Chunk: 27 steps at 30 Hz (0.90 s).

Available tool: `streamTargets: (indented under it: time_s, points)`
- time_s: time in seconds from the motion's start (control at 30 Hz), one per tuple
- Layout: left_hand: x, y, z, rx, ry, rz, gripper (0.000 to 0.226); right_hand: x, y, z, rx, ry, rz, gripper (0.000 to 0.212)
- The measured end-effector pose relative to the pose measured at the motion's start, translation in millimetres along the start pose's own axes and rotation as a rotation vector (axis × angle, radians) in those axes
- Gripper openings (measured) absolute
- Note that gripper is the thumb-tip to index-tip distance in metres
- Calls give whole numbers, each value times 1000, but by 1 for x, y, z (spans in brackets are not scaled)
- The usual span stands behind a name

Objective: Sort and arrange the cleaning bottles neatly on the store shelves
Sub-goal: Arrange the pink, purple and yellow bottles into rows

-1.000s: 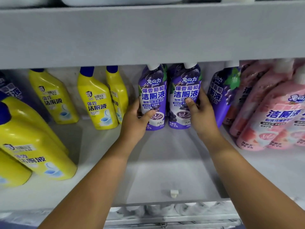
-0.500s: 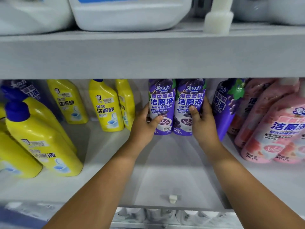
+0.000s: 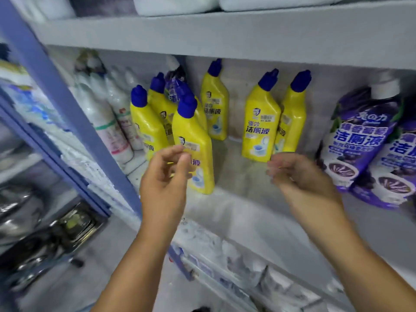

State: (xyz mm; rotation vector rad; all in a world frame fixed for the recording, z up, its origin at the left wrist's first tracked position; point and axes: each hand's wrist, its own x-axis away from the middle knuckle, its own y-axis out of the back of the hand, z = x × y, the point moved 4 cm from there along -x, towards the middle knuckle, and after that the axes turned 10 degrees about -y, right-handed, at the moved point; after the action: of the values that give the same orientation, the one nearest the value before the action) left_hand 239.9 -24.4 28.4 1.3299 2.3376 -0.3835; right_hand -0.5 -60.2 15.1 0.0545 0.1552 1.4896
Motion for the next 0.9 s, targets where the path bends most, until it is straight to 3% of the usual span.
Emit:
streamTargets:
  time_s: [0.07, 0.17, 0.33, 0.5, 0.7, 0.9]
  points:
    - [-17, 35, 9, -46, -14, -108, 12, -8, -33, 6, 44, -10, 110, 20]
    - [-45, 63, 29, -104, -20, -161, 15, -16, -75, 16, 79, 3, 136, 29]
    - [-92, 70, 71, -259, 13, 109, 74, -27, -130, 11, 134, -65, 136, 39]
    - [-121, 70, 100, -253, 24, 291, 79, -32, -148, 3, 176, -99, -73, 41]
    - [-117, 62, 105, -229, 31, 329, 92, -25, -109, 5, 77, -82, -334, 30]
    - [-107, 30, 109, -177, -15, 433, 94, -56, -85, -4, 246, -52, -487, 27]
